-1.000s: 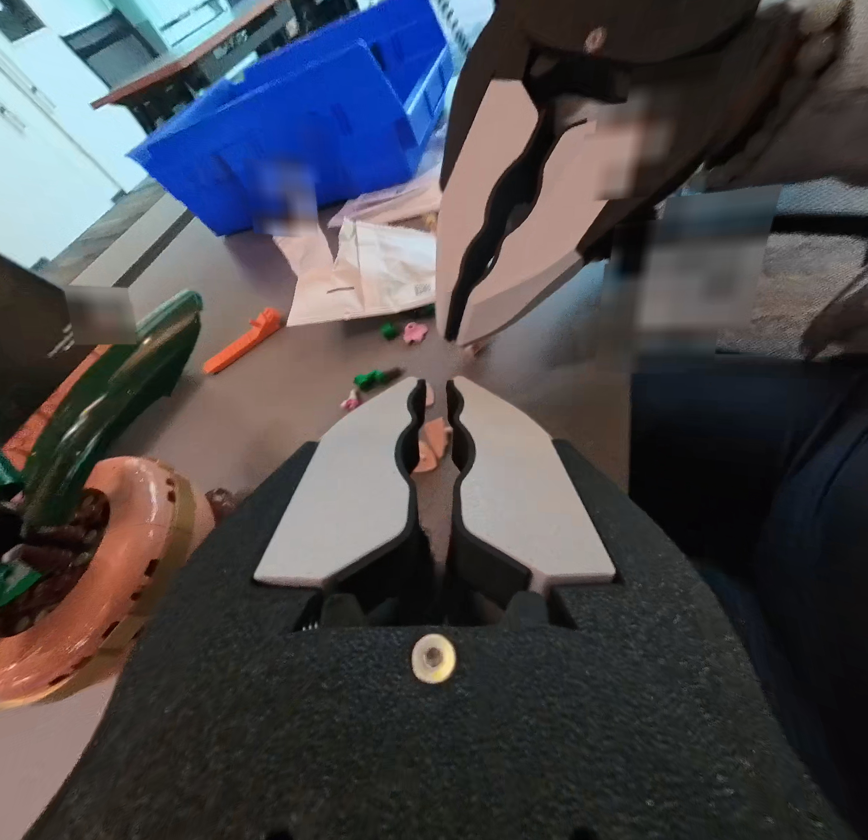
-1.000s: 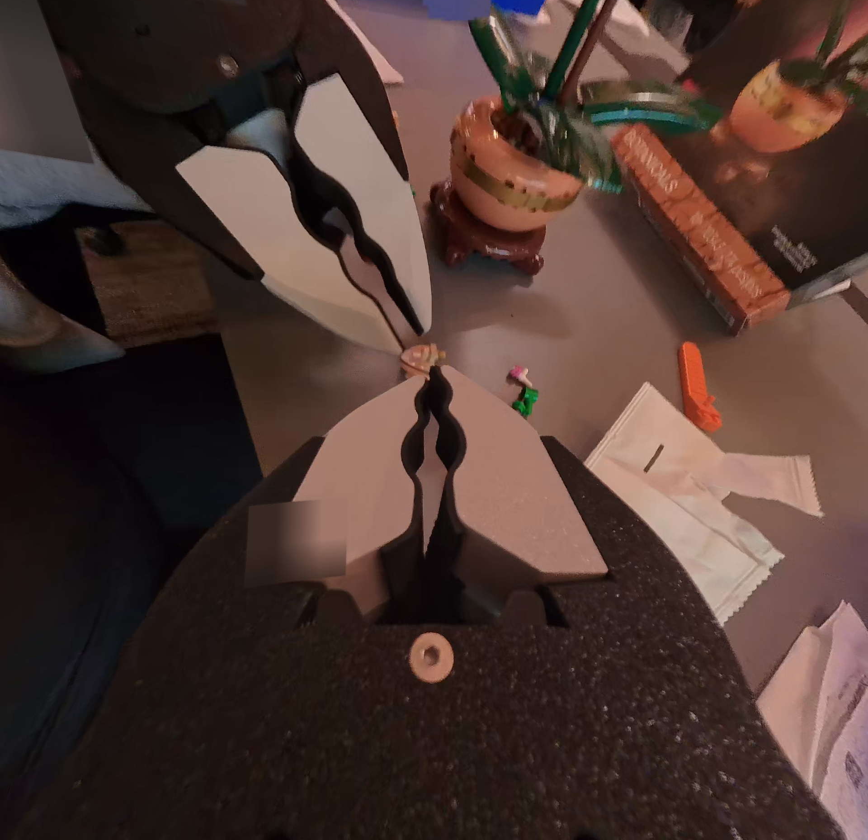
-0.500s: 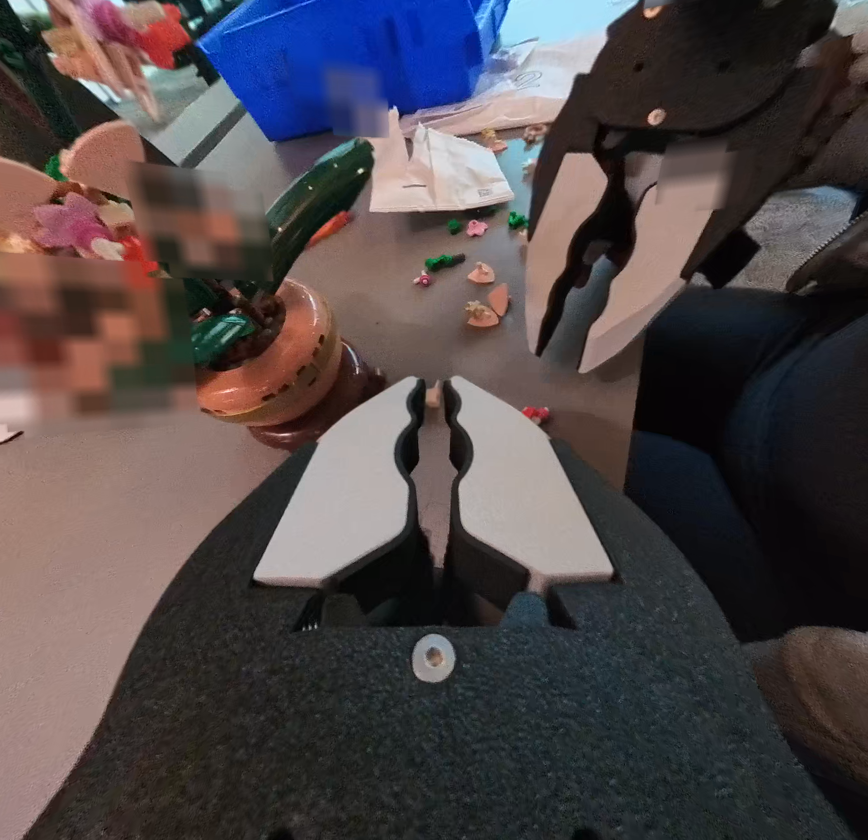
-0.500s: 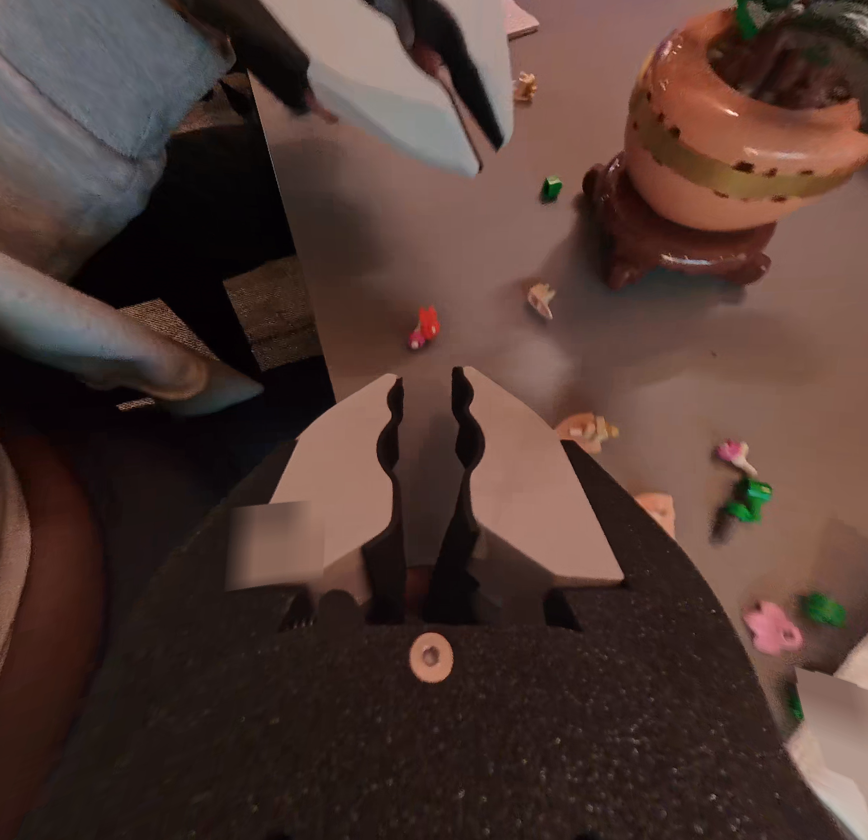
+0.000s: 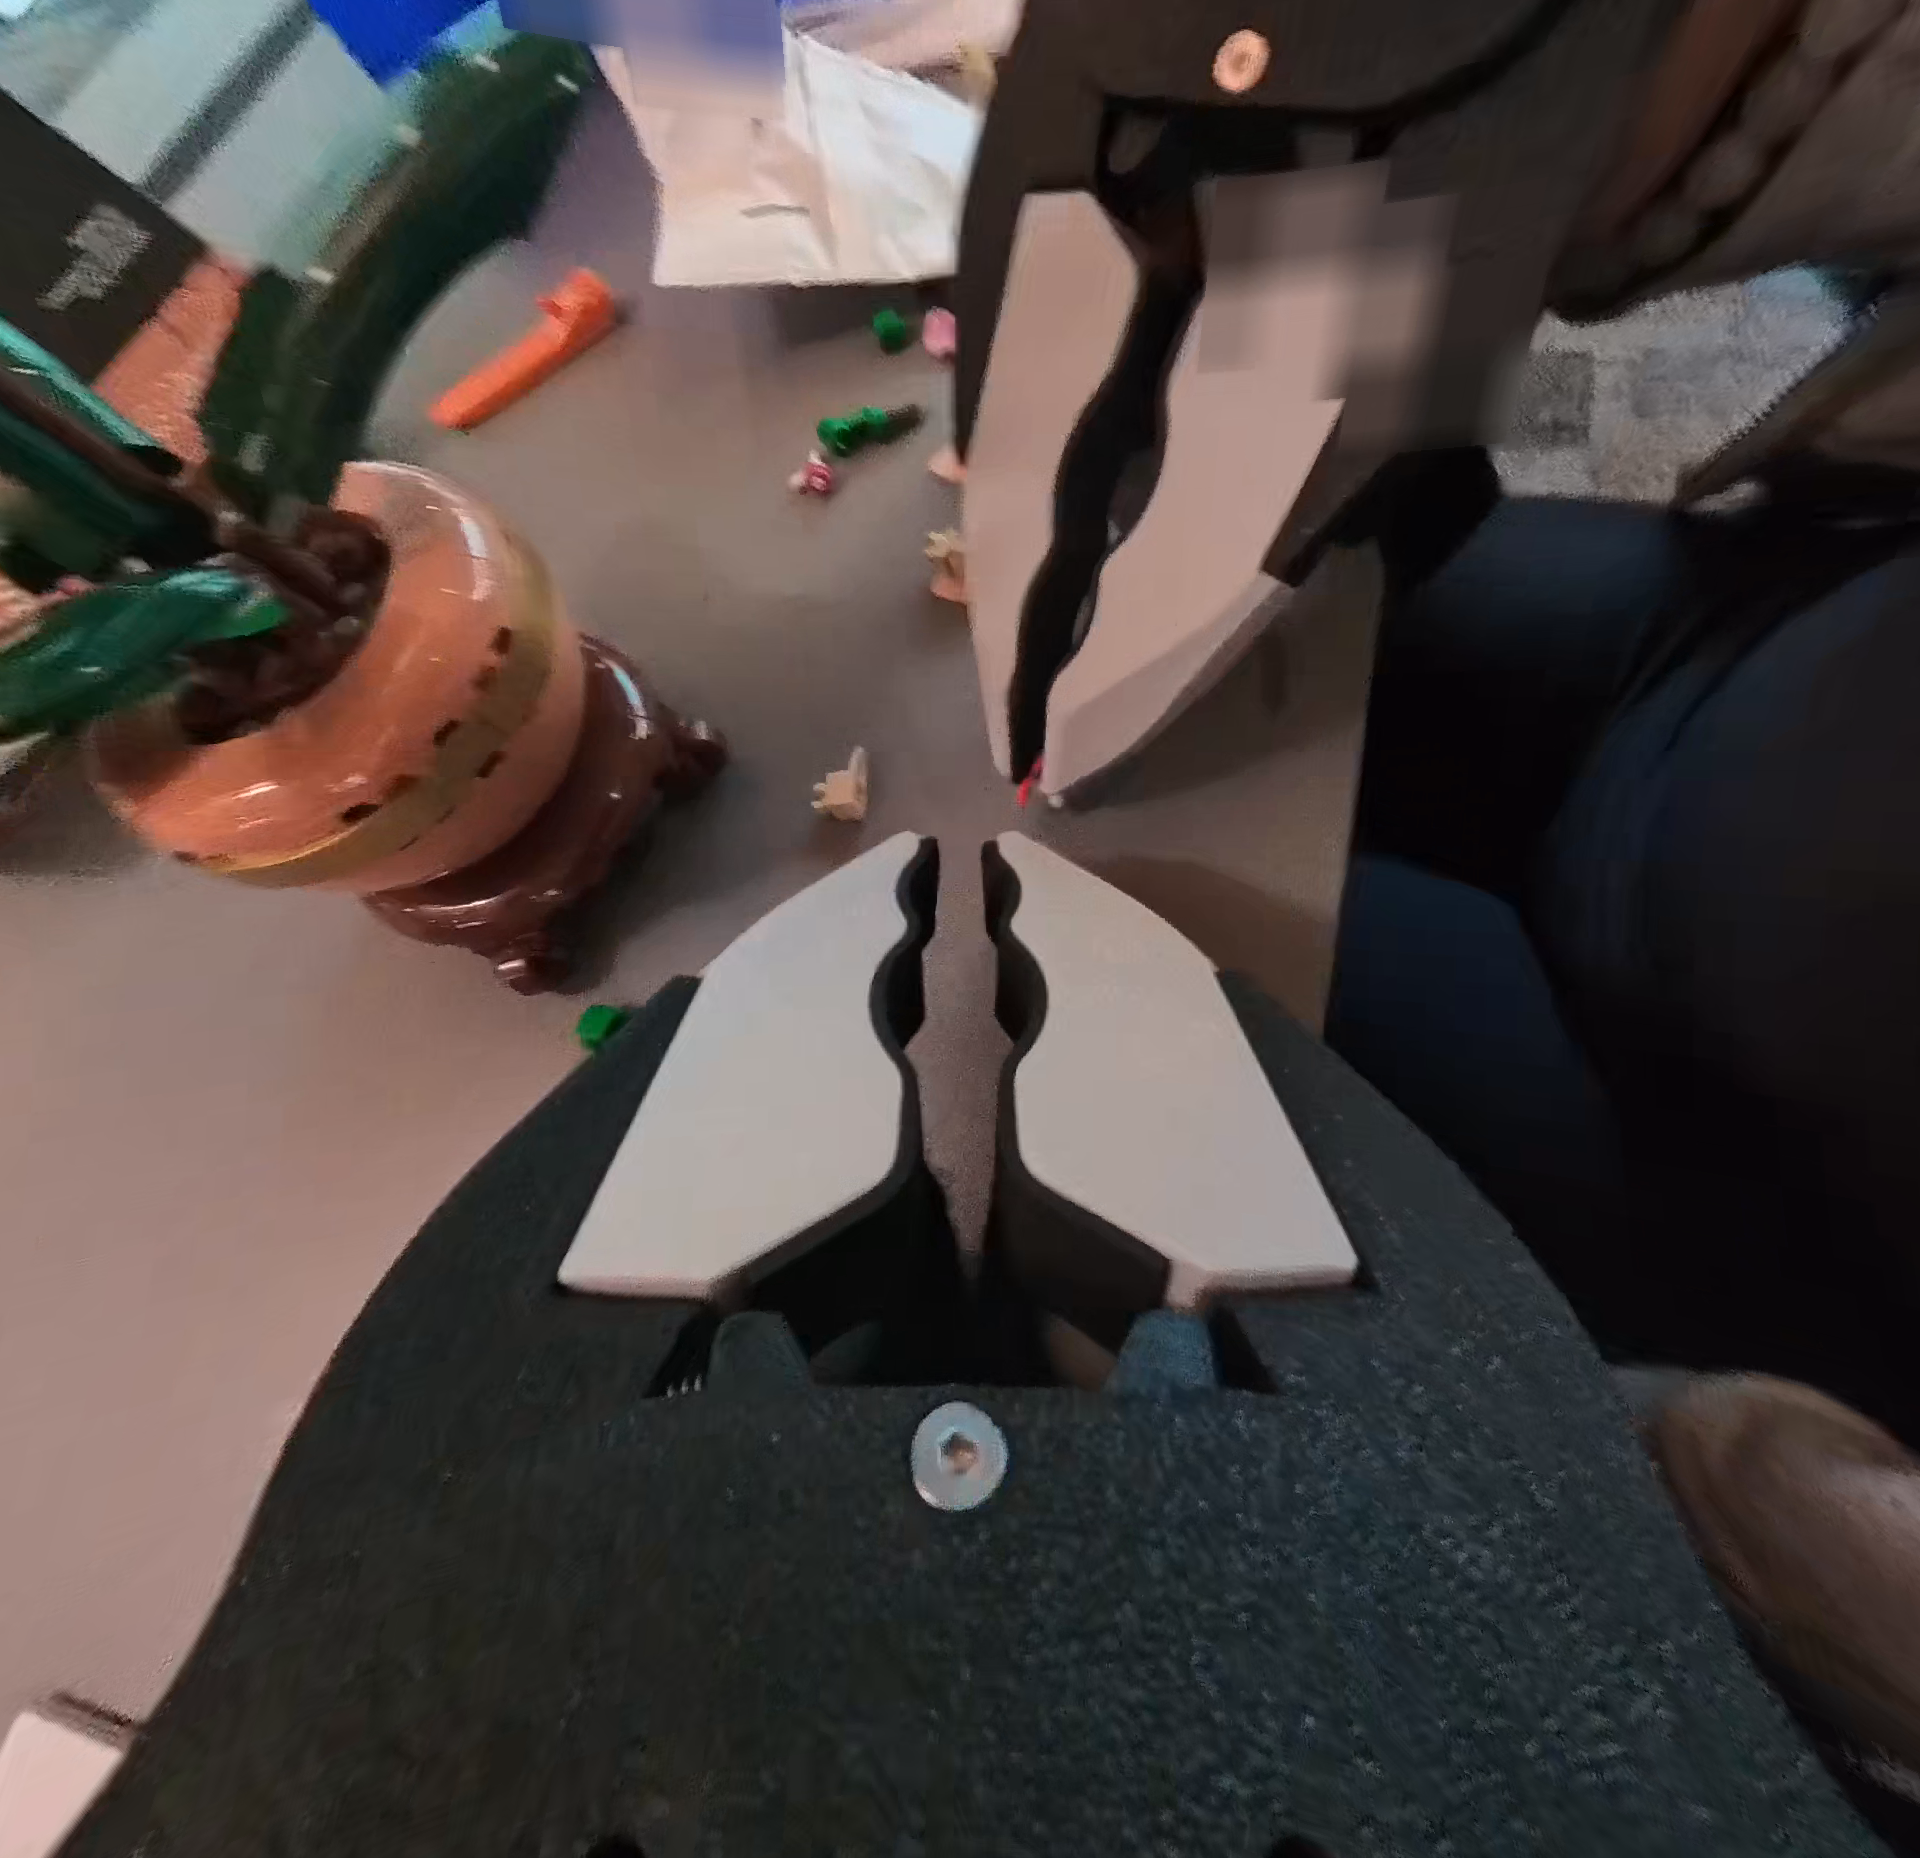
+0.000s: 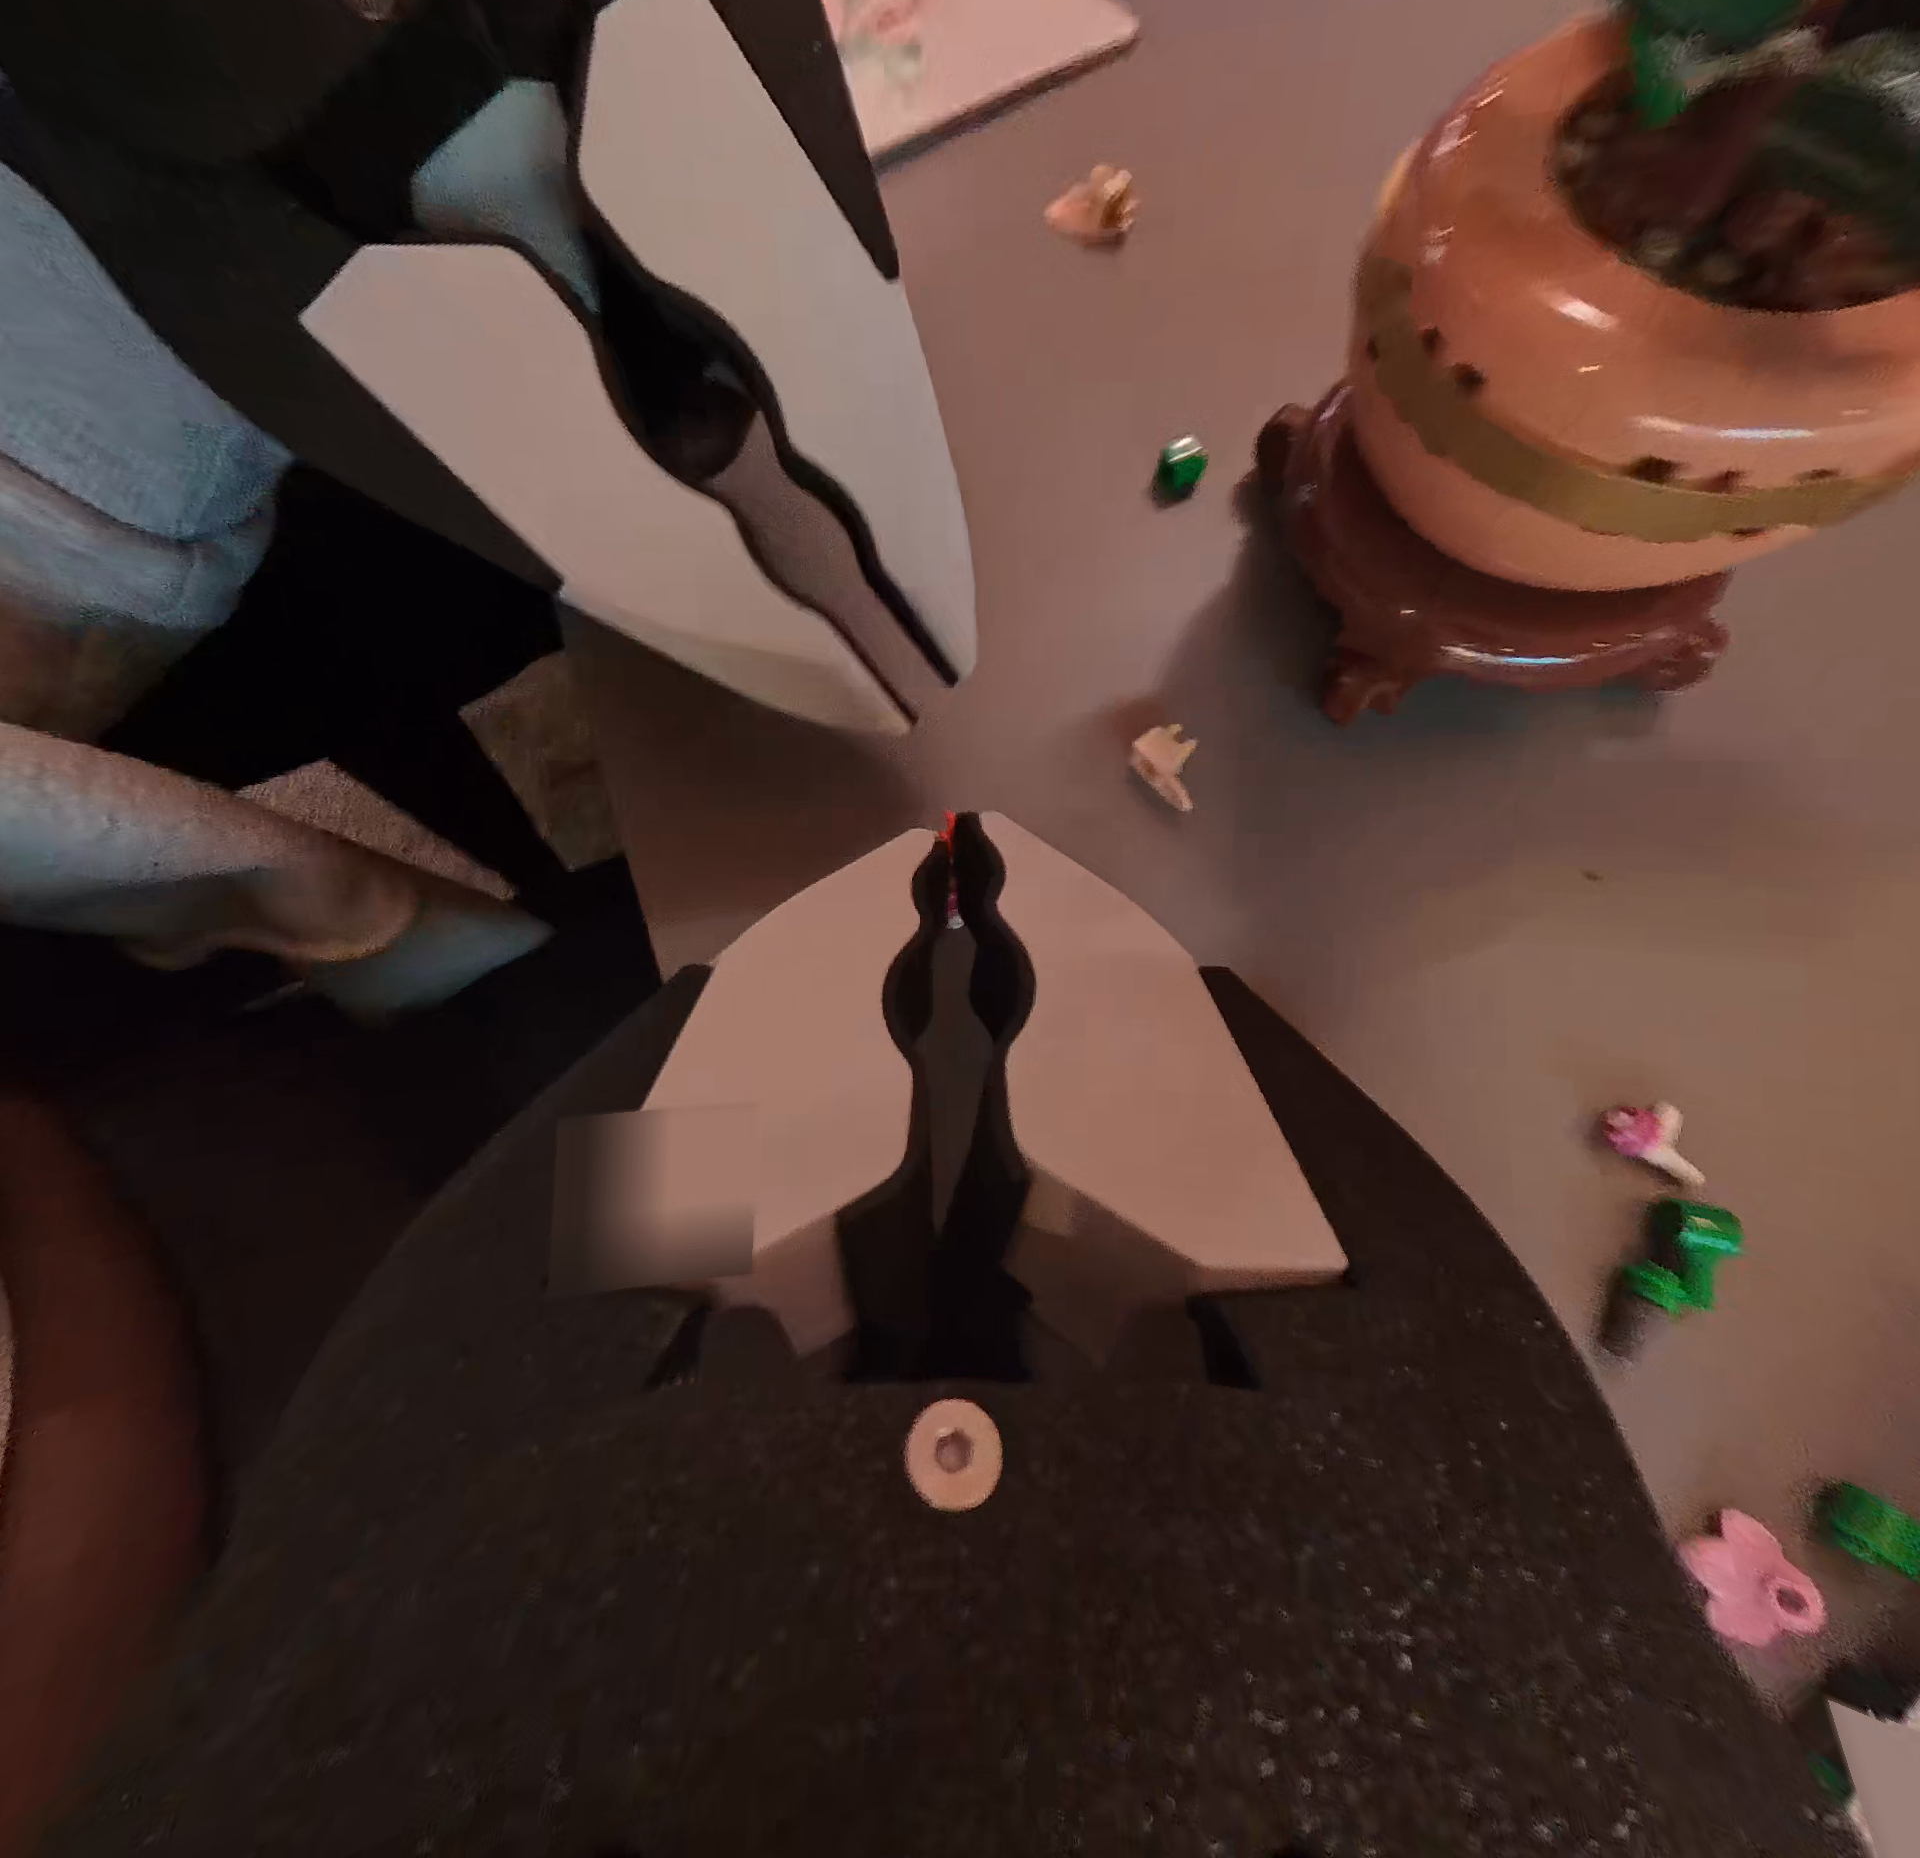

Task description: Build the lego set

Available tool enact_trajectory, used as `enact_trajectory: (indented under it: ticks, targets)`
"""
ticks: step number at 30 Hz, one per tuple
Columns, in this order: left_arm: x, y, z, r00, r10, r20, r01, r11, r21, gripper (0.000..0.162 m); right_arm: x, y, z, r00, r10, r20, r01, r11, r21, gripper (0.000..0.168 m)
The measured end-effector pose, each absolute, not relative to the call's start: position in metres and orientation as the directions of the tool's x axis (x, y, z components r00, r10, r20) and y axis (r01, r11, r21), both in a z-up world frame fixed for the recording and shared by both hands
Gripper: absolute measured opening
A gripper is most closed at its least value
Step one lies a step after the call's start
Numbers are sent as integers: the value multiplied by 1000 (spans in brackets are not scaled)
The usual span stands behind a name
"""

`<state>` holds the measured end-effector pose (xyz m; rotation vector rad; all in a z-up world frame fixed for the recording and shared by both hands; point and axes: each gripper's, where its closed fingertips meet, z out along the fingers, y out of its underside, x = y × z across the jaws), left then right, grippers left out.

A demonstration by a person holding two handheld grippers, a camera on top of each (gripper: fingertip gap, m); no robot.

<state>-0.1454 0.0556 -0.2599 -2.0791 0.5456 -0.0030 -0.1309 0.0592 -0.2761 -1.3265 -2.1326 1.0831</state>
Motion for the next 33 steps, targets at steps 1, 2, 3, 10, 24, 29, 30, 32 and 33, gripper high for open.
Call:
enact_trajectory:
  ticks: [1,2,3,10,24,29,30,32,33]
  targets:
    - [-152,63,-251,932,-310,-189,-311,-412,-856,7,-131,66,-270,-439,897,-56,540,213,-814,1]
    - [-157,71,-241,961,-238,-140,-222,-366,-904,7,-130,73,-262,-409,911,-54,495,171,-852,1]
    - [-161,77,-230,982,-175,-77,-130,-313,-941,8,-130,82,-248,-378,925,-52,418,121,-900,0]
    - [-118,103,-183,956,-275,103,82,-87,-993,18,-96,121,-163,-272,959,-85,-112,-119,-987,0]
    - [-63,112,-167,874,-486,-2,-2,0,-1000,2,-73,109,-161,-455,885,-94,-122,-167,-978,0]
    - [-59,109,-166,837,-543,67,88,13,-996,1,-68,104,-160,-505,863,-21,-117,-92,-989,0]
    - [-60,110,-167,854,-519,21,50,42,-998,0,-69,105,-160,-503,864,-25,-107,-92,-990,0]
    - [-62,110,-167,890,-439,-122,-85,103,-991,0,-70,106,-160,-507,859,-74,-87,-136,-987,0]
    - [-63,111,-169,897,-393,-201,-171,112,-979,0,-71,107,-161,-507,855,-105,-70,-162,-984,0]
